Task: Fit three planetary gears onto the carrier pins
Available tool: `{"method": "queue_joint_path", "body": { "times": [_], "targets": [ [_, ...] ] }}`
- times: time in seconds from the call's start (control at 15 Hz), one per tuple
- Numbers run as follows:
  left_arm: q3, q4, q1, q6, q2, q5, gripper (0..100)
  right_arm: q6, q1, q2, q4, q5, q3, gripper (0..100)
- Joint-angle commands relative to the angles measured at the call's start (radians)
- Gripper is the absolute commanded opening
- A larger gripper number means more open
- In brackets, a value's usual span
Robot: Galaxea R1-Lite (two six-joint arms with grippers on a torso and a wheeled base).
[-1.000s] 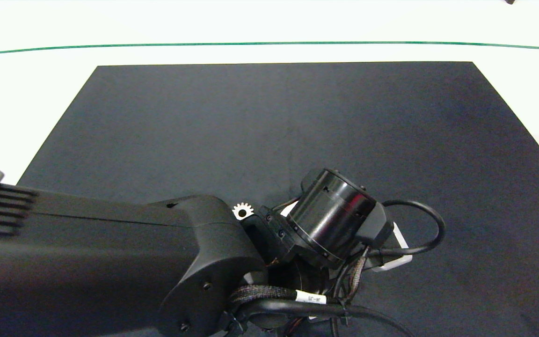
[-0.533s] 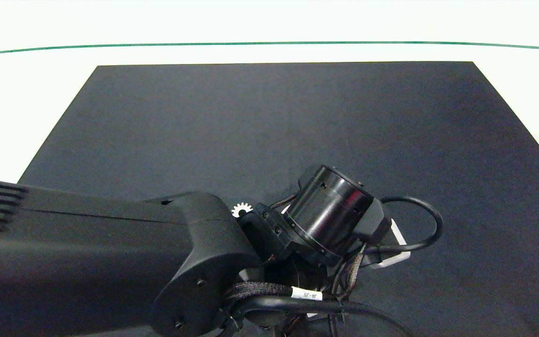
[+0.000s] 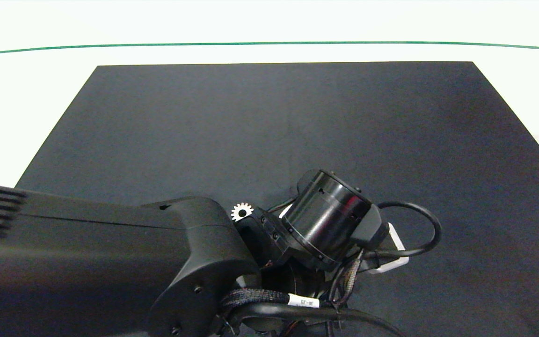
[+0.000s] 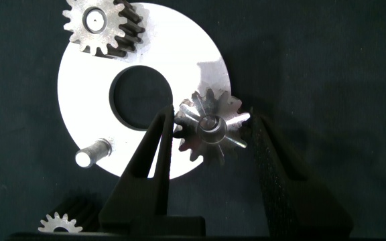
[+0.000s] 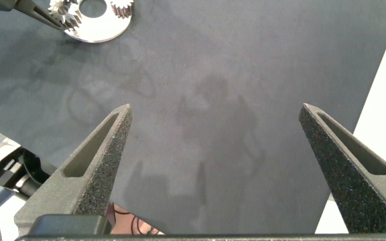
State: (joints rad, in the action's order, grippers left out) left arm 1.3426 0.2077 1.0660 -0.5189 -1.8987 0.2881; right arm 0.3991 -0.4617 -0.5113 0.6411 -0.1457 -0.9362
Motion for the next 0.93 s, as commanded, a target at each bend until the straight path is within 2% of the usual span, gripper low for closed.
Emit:
{"method": "queue_joint_path", "body": {
  "times": [0.07, 0.6, 0.67, 0.93],
  "targets": [
    [-0.008, -0.011, 0.002, -0.001, -0.006, 0.000, 10, 0.003, 0.000, 0.000, 0.003, -0.002, 0.000, 100],
    [-0.022, -0.036, 0.002, -0.003, -0.010, 0.000, 10, 0.003, 0.000, 0.000, 0.003, 0.000, 0.000, 100],
    [-0.023, -0.037, 0.002, -0.003, -0.010, 0.000, 100, 0.003, 0.000, 0.000, 0.003, 0.000, 0.000, 100],
    [-0.020, -0.040, 0.002, -0.004, -0.008, 0.000, 100, 0.003, 0.000, 0.000, 0.003, 0.000, 0.000, 100]
  ]
}}
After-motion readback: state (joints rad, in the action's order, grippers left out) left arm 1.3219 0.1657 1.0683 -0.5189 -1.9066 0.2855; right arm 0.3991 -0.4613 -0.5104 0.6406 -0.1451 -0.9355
